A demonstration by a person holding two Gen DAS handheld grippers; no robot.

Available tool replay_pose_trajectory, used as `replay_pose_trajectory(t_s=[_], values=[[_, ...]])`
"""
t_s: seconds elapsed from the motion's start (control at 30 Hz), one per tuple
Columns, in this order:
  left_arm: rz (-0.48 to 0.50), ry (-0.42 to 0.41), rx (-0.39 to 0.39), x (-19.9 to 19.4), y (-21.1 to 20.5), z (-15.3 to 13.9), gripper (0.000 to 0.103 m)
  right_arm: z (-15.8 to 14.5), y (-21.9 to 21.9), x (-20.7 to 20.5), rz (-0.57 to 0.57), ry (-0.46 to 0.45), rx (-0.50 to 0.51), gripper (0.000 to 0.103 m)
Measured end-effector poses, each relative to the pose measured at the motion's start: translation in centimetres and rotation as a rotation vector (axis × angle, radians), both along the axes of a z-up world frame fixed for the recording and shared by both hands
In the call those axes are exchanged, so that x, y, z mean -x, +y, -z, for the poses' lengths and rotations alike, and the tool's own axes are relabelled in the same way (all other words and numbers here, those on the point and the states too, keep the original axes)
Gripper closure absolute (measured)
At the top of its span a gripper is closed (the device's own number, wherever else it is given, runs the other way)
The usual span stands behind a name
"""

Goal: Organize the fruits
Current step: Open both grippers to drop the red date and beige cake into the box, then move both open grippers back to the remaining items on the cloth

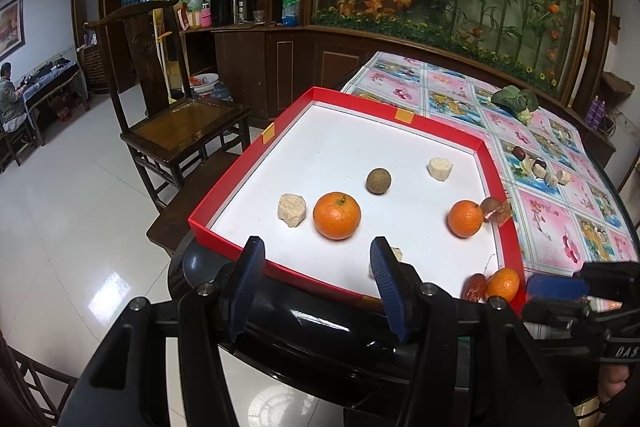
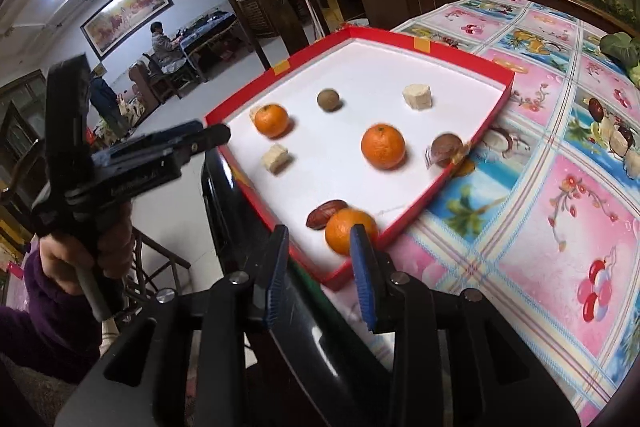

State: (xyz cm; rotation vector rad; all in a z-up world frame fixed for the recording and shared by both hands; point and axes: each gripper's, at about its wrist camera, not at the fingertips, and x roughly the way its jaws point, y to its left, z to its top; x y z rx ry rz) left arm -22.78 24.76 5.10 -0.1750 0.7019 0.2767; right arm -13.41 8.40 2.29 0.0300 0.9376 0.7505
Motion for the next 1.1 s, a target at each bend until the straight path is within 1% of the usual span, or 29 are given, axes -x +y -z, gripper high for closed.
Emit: replay_pose_trajectory(t_s=[0.17, 0.2, 0.23, 0.27, 0.33, 0.4, 0.5, 0.63, 0.7, 0.73, 0.77, 0.83, 0.9, 0.93, 1.03, 1.1], values=[[-0.001, -0.003, 0.015, -0.2, 0.1, 0.1, 0.047, 0.1, 0.4, 0.5, -0.001, -0.024, 0.023, 0.068], [0.003, -0.002, 0.020, -0.2, 0.0, 0.1, 0.047, 0.0, 0.6, 0.2, 0.003, -0.020, 0.018, 0.066], [0.004, 0.001, 0.021, -0.3, -0.1, 0.2, 0.047, 0.0, 0.8, -0.1, 0.000, -0.008, 0.009, 0.063], [0.004, 0.004, 0.021, -0.3, -0.2, 0.2, 0.047, 0.1, 1.2, -0.7, -0.007, 0.008, 0.001, 0.062], [0.004, 0.005, 0.027, -0.4, -0.2, 0.2, 0.047, 0.0, 2.2, -1.8, -0.003, -0.012, -0.006, 0.060], [0.006, 0.000, 0.031, -0.2, -0.3, 0.0, 0.047, 0.0, 2.7, -3.5, 0.023, 0.004, -0.028, 0.059], [0.004, -0.007, 0.035, 0.2, -0.2, -0.2, 0.045, -0.1, 1.7, -4.9, 0.078, 0.038, -0.088, 0.059], [0.025, -0.010, 0.032, -0.1, -0.7, -0.2, 0.044, -0.1, 0.1, -4.6, 0.101, 0.028, -0.068, 0.059], [0.045, -0.005, 0.033, -0.5, -1.4, 0.0, 0.044, 0.2, -0.7, -5.1, 0.135, 0.063, -0.094, 0.058], [0.055, -0.002, 0.038, -0.6, -1.7, 0.1, 0.044, 0.4, -0.7, -5.5, 0.141, 0.084, -0.094, 0.056], [0.068, 0.002, 0.043, -0.7, -2.1, 0.2, 0.044, 0.7, -0.4, -6.0, 0.137, 0.107, -0.080, 0.055], [0.086, 0.010, 0.045, -0.8, -2.6, 0.3, 0.044, 0.9, 0.1, -6.8, 0.119, 0.116, -0.066, 0.054], [0.093, 0.011, 0.037, -0.6, -2.8, 0.2, 0.044, 0.7, 0.2, -7.9, 0.162, 0.140, -0.043, 0.054], [0.095, 0.011, 0.036, -0.6, -2.8, 0.1, 0.044, 0.6, 0.2, -8.3, 0.163, 0.160, -0.039, 0.054], [0.093, 0.011, 0.041, -0.5, -2.8, 0.0, 0.043, 0.3, 1.0, -9.2, 0.144, 0.222, 0.041, 0.054], [0.099, 0.011, 0.047, -0.5, -2.9, 0.1, 0.043, 0.2, 1.4, -9.3, 0.145, 0.236, 0.119, 0.055]])
